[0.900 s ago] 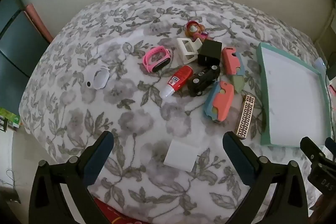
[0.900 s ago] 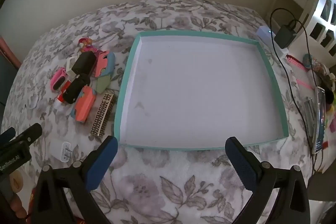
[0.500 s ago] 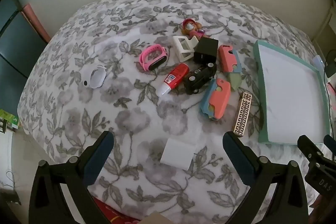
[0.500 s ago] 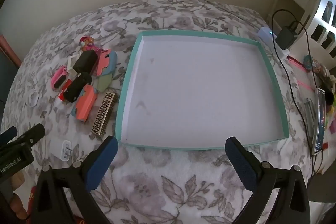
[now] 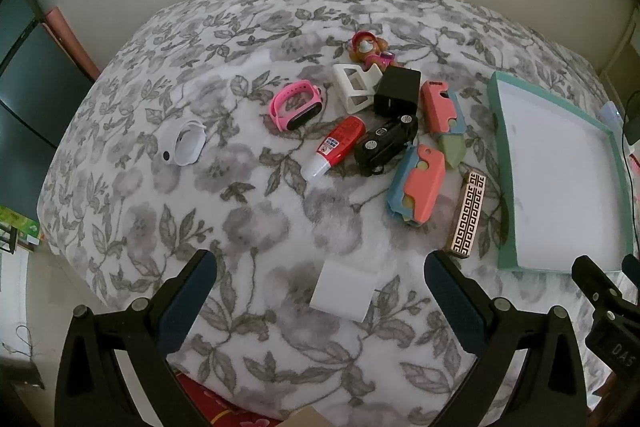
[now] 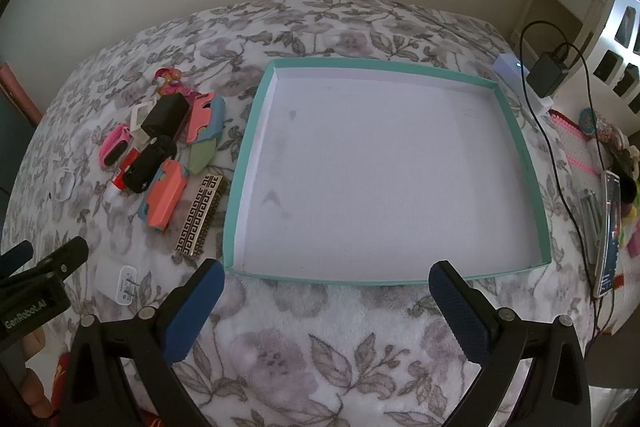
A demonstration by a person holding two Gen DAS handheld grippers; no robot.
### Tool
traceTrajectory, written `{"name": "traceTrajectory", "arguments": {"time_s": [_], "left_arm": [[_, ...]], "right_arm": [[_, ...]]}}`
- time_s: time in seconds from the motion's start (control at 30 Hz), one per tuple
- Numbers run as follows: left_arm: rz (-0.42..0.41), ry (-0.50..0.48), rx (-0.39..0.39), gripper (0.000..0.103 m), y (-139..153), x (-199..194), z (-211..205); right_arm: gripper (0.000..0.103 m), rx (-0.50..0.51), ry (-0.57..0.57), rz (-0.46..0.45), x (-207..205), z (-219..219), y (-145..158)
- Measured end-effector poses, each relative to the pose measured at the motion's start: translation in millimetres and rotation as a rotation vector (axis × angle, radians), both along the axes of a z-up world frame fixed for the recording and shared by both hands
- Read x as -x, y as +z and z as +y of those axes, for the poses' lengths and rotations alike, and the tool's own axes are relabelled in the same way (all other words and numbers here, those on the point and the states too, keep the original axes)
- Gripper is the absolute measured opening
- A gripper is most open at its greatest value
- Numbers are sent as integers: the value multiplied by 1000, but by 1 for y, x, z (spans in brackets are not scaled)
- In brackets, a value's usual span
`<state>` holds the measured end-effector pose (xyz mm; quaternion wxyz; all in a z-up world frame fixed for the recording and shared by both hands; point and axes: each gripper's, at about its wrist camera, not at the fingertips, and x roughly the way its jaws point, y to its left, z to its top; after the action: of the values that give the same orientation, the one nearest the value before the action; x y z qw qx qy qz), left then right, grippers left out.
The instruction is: Organize rigid objects
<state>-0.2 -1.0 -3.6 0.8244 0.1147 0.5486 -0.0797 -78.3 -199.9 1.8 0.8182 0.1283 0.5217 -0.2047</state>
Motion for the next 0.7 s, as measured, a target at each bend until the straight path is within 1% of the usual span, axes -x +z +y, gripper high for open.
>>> {"name": "traceTrajectory", "arguments": {"time_s": [0.7], "left_arm": [[-1,0,-4,103,-2,1,1]], "right_arm": [[103,1,0,2,0,1,0]]}}
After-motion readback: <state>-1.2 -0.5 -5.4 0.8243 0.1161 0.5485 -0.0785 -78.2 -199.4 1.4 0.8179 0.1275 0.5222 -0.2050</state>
